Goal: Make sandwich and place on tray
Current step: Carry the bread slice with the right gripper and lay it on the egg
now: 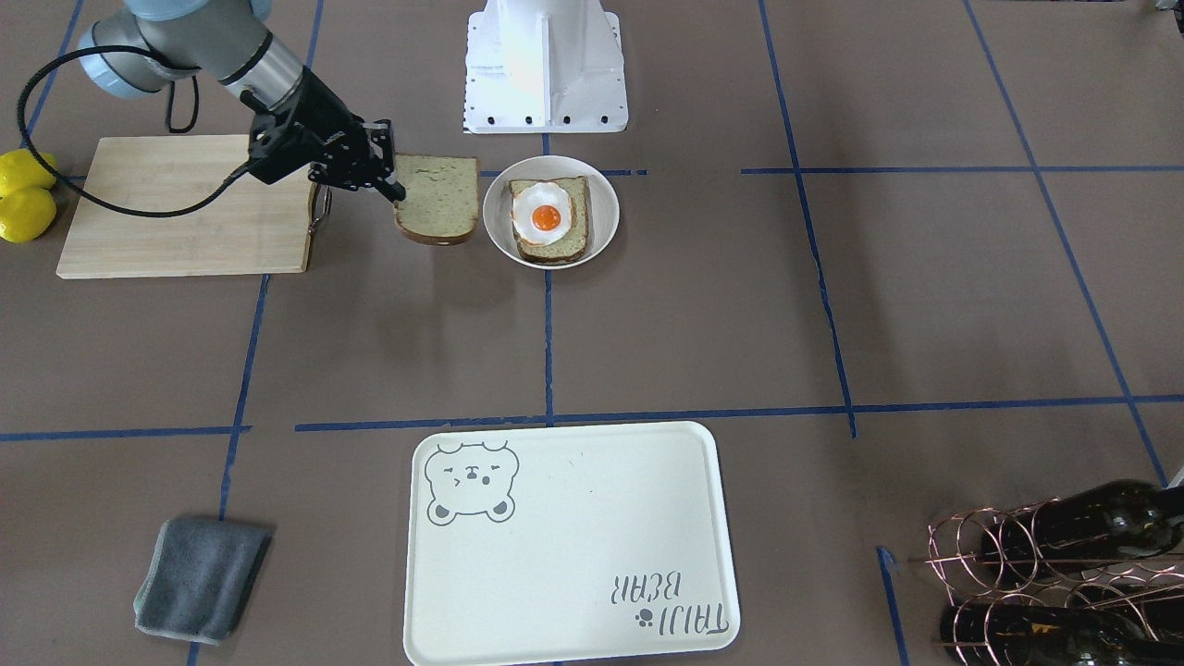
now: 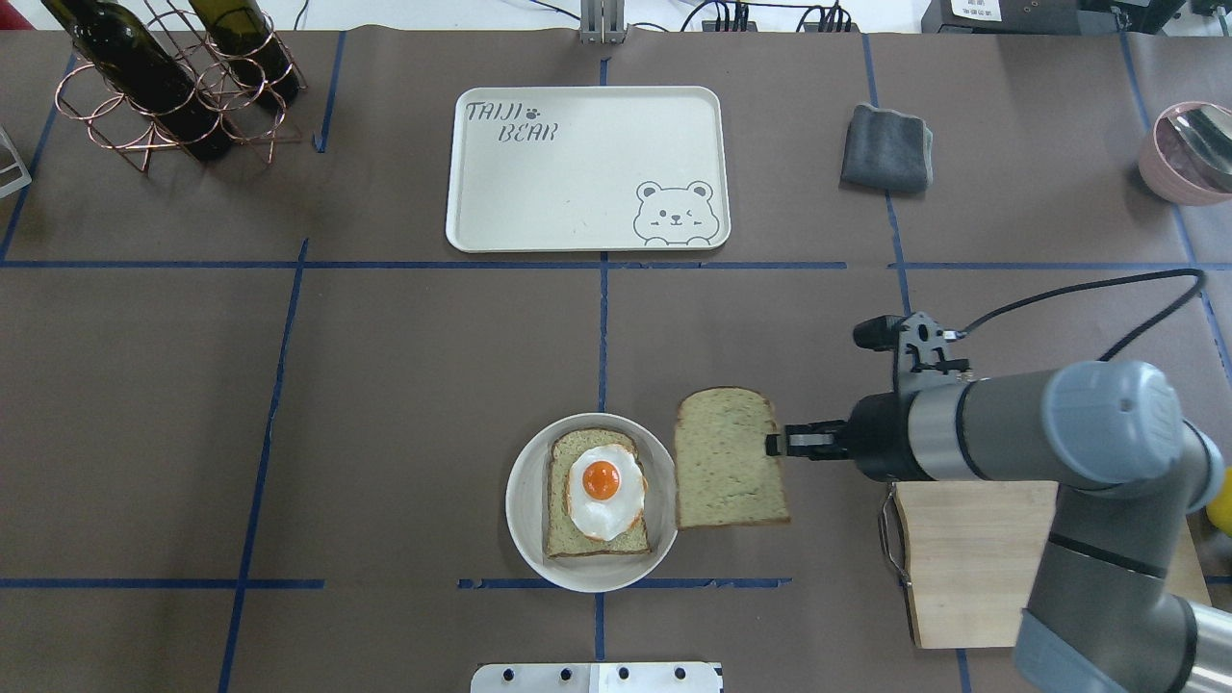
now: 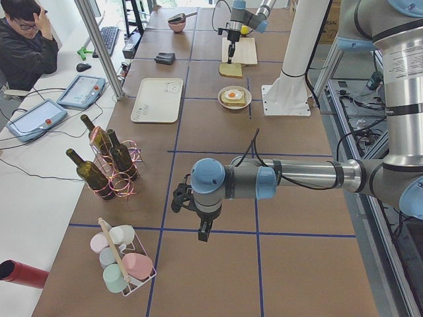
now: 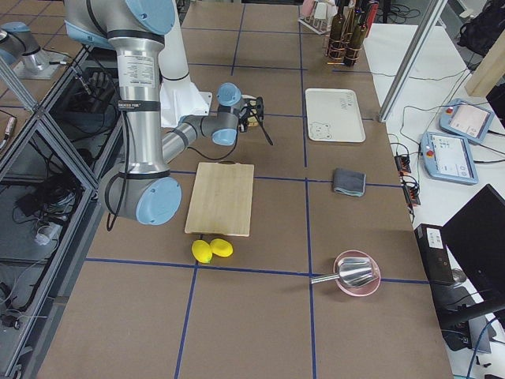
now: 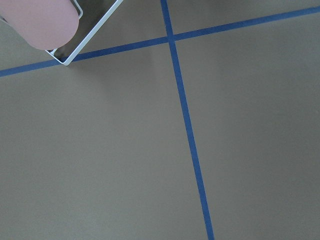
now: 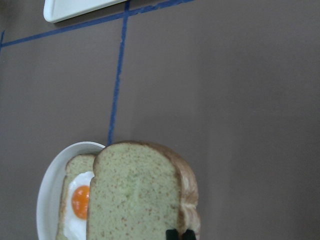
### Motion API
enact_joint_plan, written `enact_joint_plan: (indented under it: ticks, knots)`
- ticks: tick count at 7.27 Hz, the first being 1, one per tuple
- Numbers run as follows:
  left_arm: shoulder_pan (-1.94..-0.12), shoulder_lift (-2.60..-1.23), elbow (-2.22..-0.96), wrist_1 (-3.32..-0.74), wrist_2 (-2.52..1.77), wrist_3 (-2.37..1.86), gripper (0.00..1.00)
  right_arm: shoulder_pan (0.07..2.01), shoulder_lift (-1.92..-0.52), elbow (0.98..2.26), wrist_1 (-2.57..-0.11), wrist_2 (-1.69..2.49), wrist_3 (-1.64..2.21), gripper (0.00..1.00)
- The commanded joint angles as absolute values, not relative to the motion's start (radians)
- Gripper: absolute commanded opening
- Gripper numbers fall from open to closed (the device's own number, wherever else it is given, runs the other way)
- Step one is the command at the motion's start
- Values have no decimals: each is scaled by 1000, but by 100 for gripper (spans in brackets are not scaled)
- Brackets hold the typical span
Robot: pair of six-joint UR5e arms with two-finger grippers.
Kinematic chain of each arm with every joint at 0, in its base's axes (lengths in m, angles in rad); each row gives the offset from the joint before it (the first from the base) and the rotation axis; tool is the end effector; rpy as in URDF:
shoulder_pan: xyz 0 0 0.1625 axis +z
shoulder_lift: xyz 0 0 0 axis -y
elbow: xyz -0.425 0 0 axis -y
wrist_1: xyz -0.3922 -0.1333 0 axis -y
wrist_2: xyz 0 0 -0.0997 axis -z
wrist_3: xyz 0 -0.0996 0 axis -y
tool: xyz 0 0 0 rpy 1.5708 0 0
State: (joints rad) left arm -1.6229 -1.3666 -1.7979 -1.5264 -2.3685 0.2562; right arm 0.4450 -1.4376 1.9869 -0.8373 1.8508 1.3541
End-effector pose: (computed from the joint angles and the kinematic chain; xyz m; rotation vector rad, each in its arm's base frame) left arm -0.0830 -0.4003 0.6414 0.1025 0.7925 0.1846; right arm -0.4157 -0.3155 0.3106 0.1862 -1.2809 0.0159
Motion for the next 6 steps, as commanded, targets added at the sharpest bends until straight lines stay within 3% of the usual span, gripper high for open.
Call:
enact_joint_plan:
  ticks: [1,6]
  knots:
    - [-1623,-1367,-1798,-1526,-2368,256,100,373,-1216,1892,-975,1781,1367,0]
    - [-1623,-1367,-1796,-1526,-2370,256,100,307,-1190,1848,-983,1733,1367,0]
